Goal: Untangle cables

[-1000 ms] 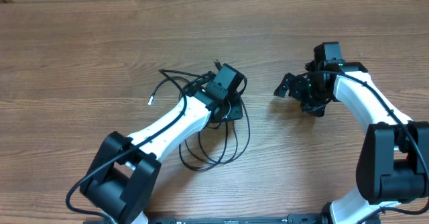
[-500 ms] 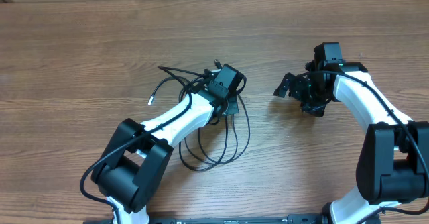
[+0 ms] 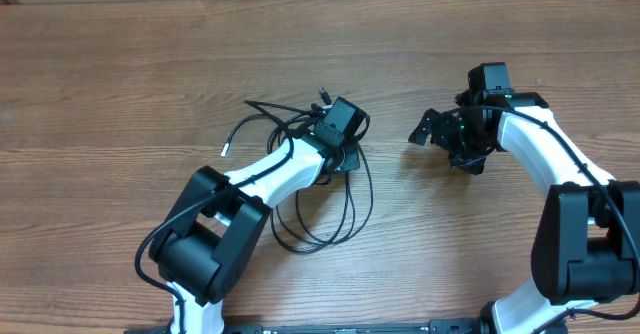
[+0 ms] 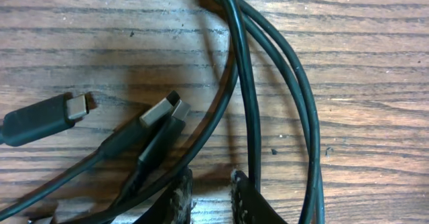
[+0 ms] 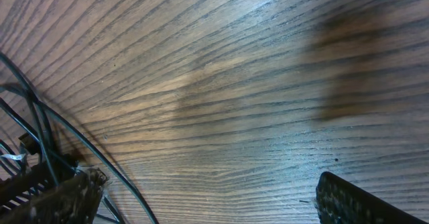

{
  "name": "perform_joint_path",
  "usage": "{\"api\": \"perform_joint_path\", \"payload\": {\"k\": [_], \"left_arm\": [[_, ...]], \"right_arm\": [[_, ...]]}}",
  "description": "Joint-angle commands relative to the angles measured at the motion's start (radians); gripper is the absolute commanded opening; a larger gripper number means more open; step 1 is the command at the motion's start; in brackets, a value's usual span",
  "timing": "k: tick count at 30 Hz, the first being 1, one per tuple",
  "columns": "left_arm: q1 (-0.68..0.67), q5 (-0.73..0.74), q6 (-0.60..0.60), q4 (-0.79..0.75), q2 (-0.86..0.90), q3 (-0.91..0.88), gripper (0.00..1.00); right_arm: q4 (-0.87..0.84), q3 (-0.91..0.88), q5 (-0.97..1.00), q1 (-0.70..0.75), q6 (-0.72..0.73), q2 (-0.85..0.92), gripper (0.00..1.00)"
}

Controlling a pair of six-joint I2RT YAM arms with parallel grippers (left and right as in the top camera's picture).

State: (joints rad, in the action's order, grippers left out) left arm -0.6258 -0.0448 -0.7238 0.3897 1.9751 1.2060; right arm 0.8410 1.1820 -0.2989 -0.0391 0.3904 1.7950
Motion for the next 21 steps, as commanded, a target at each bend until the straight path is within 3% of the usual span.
{"api": "perform_joint_path", "payload": {"k": [1,7,9,10,11,12,18,21], "left_arm": [[0.003,0.012,0.016,0.006,0.045,-0.003,0.19],[0.005,0.014,0.068,0.094,-0.011,0.021,0.15],[0.003,0.012,0.074,0.106,-0.027,0.021,0.19],[0.003,0.013,0.074,0.107,-0.027,0.021,0.26],[0.003,0.012,0.074,0.108,-0.024,0.019,0.57],[0.003,0.012,0.074,0.109,-0.023,0.020,0.68],[0.002,0.013,0.072,0.092,-0.021,0.019,0.70],[-0.003,0.019,0.069,0.079,-0.021,0.020,0.52]], "right_arm": [[-0.001,0.010,0.008,0.002,-0.006,-0.020,1.00],[-0.001,0.010,0.008,0.002,-0.006,-0.020,1.00],[-0.001,0.010,0.007,0.002,-0.006,-0.020,1.00],[-0.001,0.010,0.008,0.002,-0.006,-0.020,1.00],[-0.001,0.010,0.008,0.002,-0.006,-0.020,1.00],[-0.001,0.010,0.008,0.002,-0.006,-0.020,1.00],[-0.001,0.010,0.008,0.002,-0.006,-0.020,1.00],[-0.001,0.010,0.007,0.002,-0.006,-0.020,1.00]]}}
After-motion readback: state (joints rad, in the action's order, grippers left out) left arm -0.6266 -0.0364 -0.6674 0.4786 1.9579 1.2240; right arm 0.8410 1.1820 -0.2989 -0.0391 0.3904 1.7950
